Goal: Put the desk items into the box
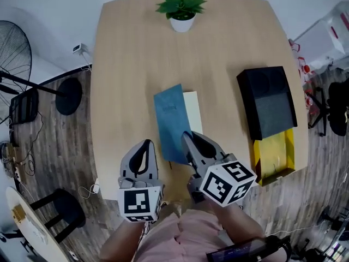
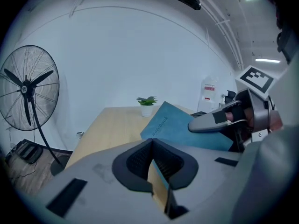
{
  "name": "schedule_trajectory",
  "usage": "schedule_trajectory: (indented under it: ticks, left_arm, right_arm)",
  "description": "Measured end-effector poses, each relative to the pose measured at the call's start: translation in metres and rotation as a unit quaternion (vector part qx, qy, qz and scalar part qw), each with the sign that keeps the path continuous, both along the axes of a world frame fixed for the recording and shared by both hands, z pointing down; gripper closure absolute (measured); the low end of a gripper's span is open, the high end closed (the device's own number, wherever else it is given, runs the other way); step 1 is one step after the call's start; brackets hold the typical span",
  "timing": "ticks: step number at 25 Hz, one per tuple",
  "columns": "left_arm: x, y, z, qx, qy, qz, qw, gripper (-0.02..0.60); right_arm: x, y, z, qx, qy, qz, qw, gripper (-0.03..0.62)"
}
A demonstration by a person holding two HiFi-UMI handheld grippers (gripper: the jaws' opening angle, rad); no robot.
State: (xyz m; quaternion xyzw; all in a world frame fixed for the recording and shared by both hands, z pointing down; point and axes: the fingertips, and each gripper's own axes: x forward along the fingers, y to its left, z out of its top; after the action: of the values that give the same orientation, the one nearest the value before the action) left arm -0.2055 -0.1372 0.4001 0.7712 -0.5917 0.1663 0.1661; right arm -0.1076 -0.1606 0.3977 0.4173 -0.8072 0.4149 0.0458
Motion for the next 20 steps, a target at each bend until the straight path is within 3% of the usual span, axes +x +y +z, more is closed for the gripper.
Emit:
schedule_trajectory:
  ticks: [10,20]
  left_arm:
    - [-0.009,0.036,-0.075,0.090,-0.007,-0.010,0.9959,0.569]
    - [-0.025,0.083,-0.158,0.186,-0.027,-0.017,0.9820,0.569]
  right_arm:
    - [-0.002,0.032,-0.080,0.093,-0.002,0.005,0.996,0.565]
    - [-0.007,0.087,-0.155,0.179,-0.014,0.010,0.984,0.565]
